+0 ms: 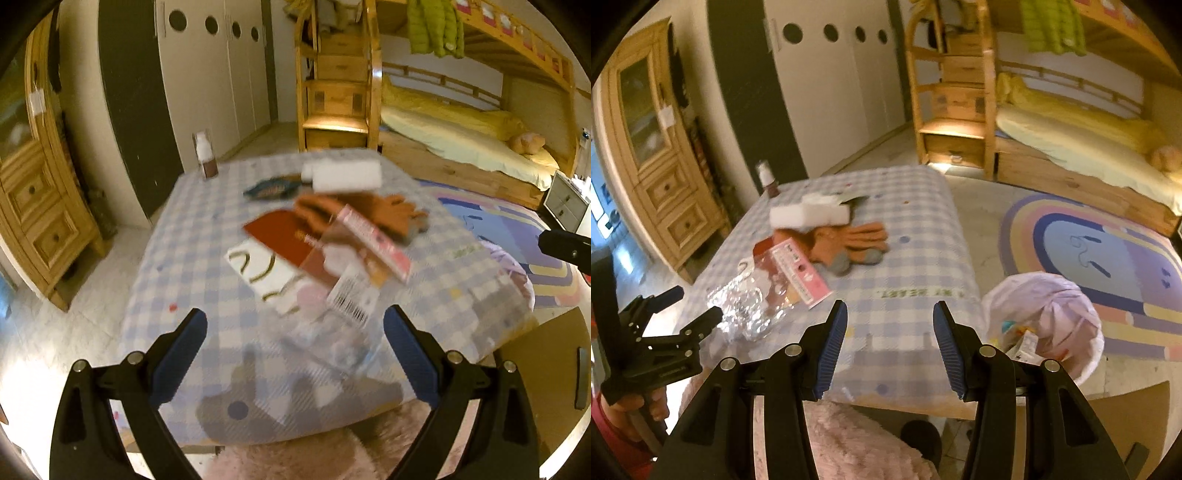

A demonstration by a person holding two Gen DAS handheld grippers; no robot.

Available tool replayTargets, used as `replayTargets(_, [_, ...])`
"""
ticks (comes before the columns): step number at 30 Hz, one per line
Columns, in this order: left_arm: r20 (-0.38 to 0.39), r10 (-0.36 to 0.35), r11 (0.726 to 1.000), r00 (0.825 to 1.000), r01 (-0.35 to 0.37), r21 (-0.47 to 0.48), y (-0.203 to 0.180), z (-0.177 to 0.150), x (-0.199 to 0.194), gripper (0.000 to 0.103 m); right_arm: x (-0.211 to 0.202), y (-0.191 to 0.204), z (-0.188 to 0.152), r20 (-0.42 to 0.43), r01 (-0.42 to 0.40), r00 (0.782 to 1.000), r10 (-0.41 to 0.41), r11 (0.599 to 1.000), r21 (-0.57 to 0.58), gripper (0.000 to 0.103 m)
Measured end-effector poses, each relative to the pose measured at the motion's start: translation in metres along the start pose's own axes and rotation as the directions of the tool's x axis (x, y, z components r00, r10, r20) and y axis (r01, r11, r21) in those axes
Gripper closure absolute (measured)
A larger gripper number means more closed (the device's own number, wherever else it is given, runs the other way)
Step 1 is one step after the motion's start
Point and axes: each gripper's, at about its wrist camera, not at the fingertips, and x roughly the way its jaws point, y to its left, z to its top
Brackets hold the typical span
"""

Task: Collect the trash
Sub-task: 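Return the left gripper to the table and grasp the clear plastic bag, then grasp the white foam block with the right gripper and lift it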

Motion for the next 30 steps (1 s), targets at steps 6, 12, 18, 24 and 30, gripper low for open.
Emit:
replayTargets(6, [-0.071, -0.063, 0.998, 0.995, 0.063, 0.001, -0.005, -0.007, 0.027, 0.019, 0.008, 0.003, -0.004, -0.027, 0.006, 1.0, -0.006, 1.0, -0.013, 0.053])
replayTargets(12, [-0.097, -0.136, 0.991, 0.986, 0.137, 0.002, -0.017, 0.0, 0.043, 0.041, 0.012, -0.001, -0.005, -0.036, 0.013, 0.999, -0.014, 1.0, -0.01, 0.053])
replayTargets(18, [-0.058, -0.178, 0.983, 0.982, 0.18, 0.036, -0.027, 0.003, 0.024, 0.081, 0.007, -0.003, -0.007, -0.031, 0.011, 0.999, -0.012, 1.0, -0.011, 0.053])
replayTargets(24, [0.005, -0.183, 0.977, 0.983, 0.181, 0.116, -0.041, -0.003, -0.009, 0.101, 0.004, -0.001, -0.008, -0.025, 0.005, 1.0, -0.005, 1.0, -0.011, 0.053])
replayTargets(30, [0.082, -0.161, 0.978, 0.984, 0.147, 0.15, -0.038, -0.006, -0.041, 0.103, 0.001, 0.002, -0.009, -0.022, -0.003, 1.0, 0.002, 1.0, -0.018, 0.053])
